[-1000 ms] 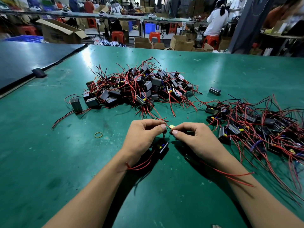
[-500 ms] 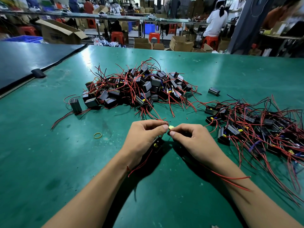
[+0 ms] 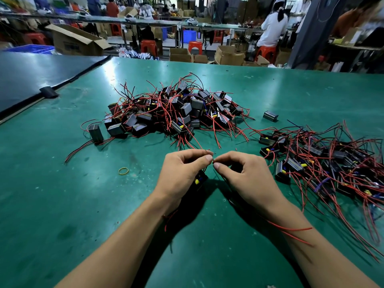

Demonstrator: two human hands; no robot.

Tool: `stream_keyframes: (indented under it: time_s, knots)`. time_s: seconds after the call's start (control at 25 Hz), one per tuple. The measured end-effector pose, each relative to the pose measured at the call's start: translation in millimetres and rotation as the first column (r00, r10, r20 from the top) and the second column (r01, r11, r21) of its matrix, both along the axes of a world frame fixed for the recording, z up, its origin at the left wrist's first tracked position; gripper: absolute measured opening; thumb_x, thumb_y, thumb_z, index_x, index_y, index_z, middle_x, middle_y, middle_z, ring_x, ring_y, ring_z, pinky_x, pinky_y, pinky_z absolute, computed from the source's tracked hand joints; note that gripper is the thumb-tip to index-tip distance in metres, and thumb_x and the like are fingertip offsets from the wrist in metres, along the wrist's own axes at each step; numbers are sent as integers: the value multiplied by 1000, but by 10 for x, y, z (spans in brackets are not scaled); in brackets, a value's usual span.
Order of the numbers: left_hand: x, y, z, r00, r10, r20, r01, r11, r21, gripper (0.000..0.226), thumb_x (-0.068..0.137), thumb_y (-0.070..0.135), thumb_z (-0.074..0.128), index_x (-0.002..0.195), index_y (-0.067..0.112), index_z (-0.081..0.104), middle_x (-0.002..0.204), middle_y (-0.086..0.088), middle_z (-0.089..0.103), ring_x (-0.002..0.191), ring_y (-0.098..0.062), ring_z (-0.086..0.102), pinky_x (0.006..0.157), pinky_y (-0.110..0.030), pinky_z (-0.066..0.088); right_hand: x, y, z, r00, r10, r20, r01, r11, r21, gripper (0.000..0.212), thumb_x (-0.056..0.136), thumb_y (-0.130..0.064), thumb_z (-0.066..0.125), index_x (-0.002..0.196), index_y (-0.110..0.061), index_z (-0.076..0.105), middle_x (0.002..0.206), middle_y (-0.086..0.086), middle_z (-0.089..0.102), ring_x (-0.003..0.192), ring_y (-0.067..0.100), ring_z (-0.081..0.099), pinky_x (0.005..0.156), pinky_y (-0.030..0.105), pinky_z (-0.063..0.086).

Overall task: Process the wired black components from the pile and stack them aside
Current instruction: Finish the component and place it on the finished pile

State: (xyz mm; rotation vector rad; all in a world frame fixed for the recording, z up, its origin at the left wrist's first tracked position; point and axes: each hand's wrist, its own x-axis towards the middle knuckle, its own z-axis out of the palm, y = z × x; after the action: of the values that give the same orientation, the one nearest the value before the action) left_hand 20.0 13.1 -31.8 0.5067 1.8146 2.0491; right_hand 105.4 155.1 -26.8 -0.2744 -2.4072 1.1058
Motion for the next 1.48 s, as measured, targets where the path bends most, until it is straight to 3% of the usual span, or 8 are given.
stream_keyframes:
  time_s: [0.2, 0.36, 0.6, 1.0, 1.28, 1.36, 1.48]
  knots:
    - [-25, -21, 13, 998, -25, 61, 26, 999, -25, 18, 82, 5, 74, 100, 4, 75, 91, -12, 76, 77, -11, 65, 71, -18, 52, 8, 36, -2, 999, -20, 30, 20, 1000, -16, 6, 86, -21, 75, 82, -24, 78, 66, -12, 70, 56, 0, 55, 56, 14, 40]
    - [-46, -26, 2, 999, 2, 48, 1, 999, -51, 14, 79, 4, 77, 92, 1, 74, 86, -14, 75, 72, -12, 64, 70, -21, 52, 3, 33, -14, 999, -19, 42, 20, 1000, -19, 4, 86, -21, 75, 82, -23, 78, 64, -20, 67, 55, -1, 54, 55, 12, 38]
    - [-24, -7, 1, 998, -2, 56, 4, 999, -43, 7, 80, 7, 77, 87, 7, 75, 76, -5, 72, 66, -10, 60, 61, -15, 47, 4, 15, -16, 999, -23, 25, 23, 1000, -6, 8, 85, -20, 75, 79, -24, 77, 62, -24, 66, 52, -2, 53, 53, 9, 37]
    - [33, 9, 7, 989, 47, -139, -64, 991, -122, 3, 82, 10, 76, 83, 13, 77, 79, -10, 75, 67, -11, 62, 63, -19, 49, -4, -1, -15, 999, -37, 32, 37, 999, -20, 11, 84, -22, 75, 76, -28, 76, 65, -19, 69, 54, -2, 56, 53, 10, 39]
    - [50, 36, -26, 930, 83, -358, -158, 970, -184, 7, 83, 13, 74, 78, 18, 75, 69, 7, 71, 60, -3, 59, 64, -24, 49, -9, -17, -10, 999, -25, 39, 26, 1000, -11, 7, 85, -23, 74, 80, -25, 77, 64, -20, 68, 53, 2, 57, 53, 12, 41]
    - [62, 35, -12, 915, 78, -395, -160, 971, -179, 6, 84, 13, 73, 79, 16, 76, 70, 9, 71, 61, -1, 59, 63, -20, 47, -4, -11, 5, 999, -35, 5, 35, 999, 3, 4, 87, -23, 74, 86, -25, 78, 63, -20, 67, 51, 1, 54, 52, 10, 37]
    - [72, 35, 17, 892, 88, -444, -176, 971, -160, 4, 84, 13, 74, 82, 16, 77, 74, 10, 73, 66, -1, 63, 65, -20, 50, 2, -29, 48, 992, -51, -118, 59, 996, 65, 10, 86, -24, 76, 96, -22, 76, 77, -15, 70, 57, 4, 55, 56, 9, 37]
